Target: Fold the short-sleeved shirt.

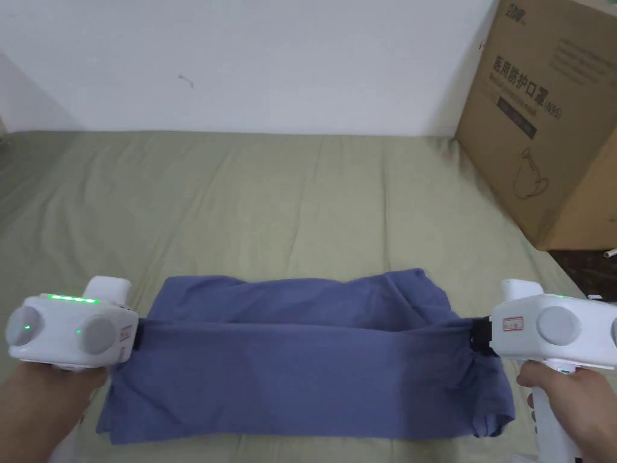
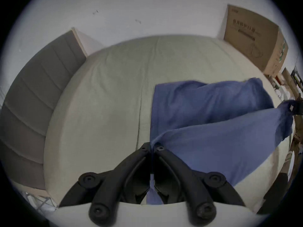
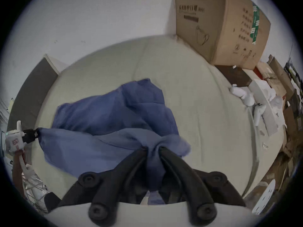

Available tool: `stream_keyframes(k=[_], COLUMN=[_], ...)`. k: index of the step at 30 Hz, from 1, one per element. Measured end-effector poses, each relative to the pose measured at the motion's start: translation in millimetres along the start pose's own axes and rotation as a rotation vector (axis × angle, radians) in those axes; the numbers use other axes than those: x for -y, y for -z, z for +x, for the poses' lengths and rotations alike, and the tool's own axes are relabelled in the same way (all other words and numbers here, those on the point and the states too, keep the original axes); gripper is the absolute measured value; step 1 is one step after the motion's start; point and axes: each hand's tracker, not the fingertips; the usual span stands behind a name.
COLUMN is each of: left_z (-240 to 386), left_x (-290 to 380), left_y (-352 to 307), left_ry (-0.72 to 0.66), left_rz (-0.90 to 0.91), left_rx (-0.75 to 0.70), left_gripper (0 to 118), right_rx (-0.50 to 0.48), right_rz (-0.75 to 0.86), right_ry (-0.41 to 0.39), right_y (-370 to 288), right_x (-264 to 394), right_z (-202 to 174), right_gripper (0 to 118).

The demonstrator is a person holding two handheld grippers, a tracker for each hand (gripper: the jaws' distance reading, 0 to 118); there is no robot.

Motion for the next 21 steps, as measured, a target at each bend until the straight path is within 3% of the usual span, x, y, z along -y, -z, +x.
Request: stream_keyframes(k=[1, 2, 3, 4, 5, 9, 13, 14, 15, 16, 17, 18, 19, 21], left_z=[3.5, 4.8, 5.7, 7.1, 6.7, 4.8, 8.9, 10.3, 11.3, 10.9, 11.5, 11.8, 7.2, -4.8], left_x=[1.2, 4.2, 6.4, 11.2, 15.8, 55.2, 117.9, 132.1, 149.5, 162.2, 173.6, 185.8, 194.9, 204.4], left_y=[6.7, 10.6, 10.1, 6.4, 0.7, -65.4, -117.9, -124.3, -131.1, -133.8, -134.0, -132.3, -130.3, -109.4], left_ry=[0.002, -0.008, -0.02, -0.038, -0.063, -0.093, -0.099, -0.1, -0.109, -0.119, -0.131, -0.14, -0.153, -0.197], left_rz=[0.01, 0.023, 0.025, 0.037, 0.065, 0.243, 0.334, 0.322, 0.311, 0.281, 0.247, 0.224, 0.21, 0.144], left_rx=[0.008, 0.018, 0.024, 0.025, 0.044, 0.07, 0.088, 0.086, 0.092, 0.105, 0.095, 0.074, 0.113, 0.141], left_gripper=[4, 18, 55, 110, 118, 108, 113, 107, 91, 45, 3, 0, 0, 0], right_rx=[0.006, 0.0, -0.002, -0.001, 0.027, -0.021, -0.04, -0.052, -0.07, -0.078, -0.088, -0.088, -0.063, -0.095], right_rz=[-0.005, 0.002, 0.031, 0.055, 0.091, 0.317, 0.499, 0.497, 0.471, 0.466, 0.461, 0.446, 0.442, 0.431], right_ry=[-0.001, 0.0, 0.012, 0.008, 0.008, -0.003, -0.057, -0.065, -0.073, -0.072, -0.071, -0.078, -0.083, -0.089], right_y=[7.7, 13.1, 5.9, 2.4, -5.7, -67.3, -124.7, -131.6, -133.2, -138.0, -141.2, -141.6, -143.3, -146.5], right_x=[-1.3, -2.3, 7.2, 9.7, 13.2, 57.6, 129.7, 144.1, 160.5, 174.4, 184.8, 193.7, 201.0, 211.9], right_z=[1.9, 5.0, -2.7, -1.7, -0.7, -2.0, -16.2, -18.2, -25.2, -27.8, -29.8, -33.8, -40.5, -40.9], right_gripper=[4, 12, 37, 86, 109, 116, 116, 115, 112, 92, 55, 16, 7, 7])
